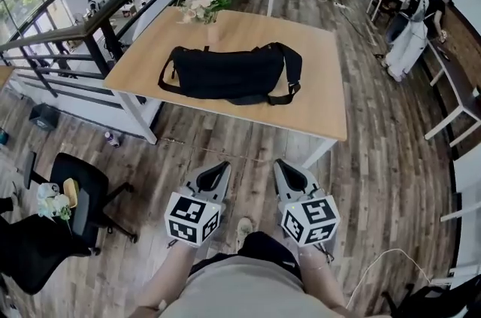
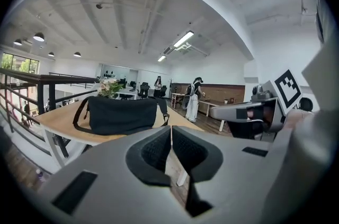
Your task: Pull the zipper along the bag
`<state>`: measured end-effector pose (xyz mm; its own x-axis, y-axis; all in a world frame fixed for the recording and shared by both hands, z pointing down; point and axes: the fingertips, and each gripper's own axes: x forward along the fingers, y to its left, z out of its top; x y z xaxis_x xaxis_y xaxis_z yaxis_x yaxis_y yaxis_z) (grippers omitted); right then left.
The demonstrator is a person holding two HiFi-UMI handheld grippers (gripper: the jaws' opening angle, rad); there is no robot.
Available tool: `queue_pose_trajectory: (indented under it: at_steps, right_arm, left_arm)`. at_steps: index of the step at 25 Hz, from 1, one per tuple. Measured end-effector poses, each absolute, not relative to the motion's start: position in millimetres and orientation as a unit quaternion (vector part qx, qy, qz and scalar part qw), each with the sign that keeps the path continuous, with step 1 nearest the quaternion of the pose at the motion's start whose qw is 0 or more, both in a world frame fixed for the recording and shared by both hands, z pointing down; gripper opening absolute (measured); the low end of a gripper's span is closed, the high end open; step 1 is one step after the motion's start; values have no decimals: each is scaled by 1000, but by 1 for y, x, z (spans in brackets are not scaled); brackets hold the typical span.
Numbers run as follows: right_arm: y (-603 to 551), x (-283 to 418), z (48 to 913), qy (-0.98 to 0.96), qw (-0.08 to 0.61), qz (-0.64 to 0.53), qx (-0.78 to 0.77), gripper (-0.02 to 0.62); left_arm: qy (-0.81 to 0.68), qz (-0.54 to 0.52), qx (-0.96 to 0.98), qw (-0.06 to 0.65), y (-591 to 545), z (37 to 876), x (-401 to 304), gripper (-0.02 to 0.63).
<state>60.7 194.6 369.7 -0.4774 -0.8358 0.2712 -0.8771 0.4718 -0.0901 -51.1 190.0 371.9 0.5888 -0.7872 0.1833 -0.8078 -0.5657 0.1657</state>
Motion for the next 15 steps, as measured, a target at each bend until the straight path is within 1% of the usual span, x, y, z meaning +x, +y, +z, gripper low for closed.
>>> queue_pose_trajectory:
  at_steps: [6, 15]
  right_arm:
    - [133, 76, 366, -866, 98, 103, 479, 8]
    - [81, 89, 381, -862, 112, 127, 477, 8]
  left_arm:
    - [-469, 36, 874, 120, 133, 369, -29, 21]
    - [-474, 49, 868, 139, 82, 382, -18, 21]
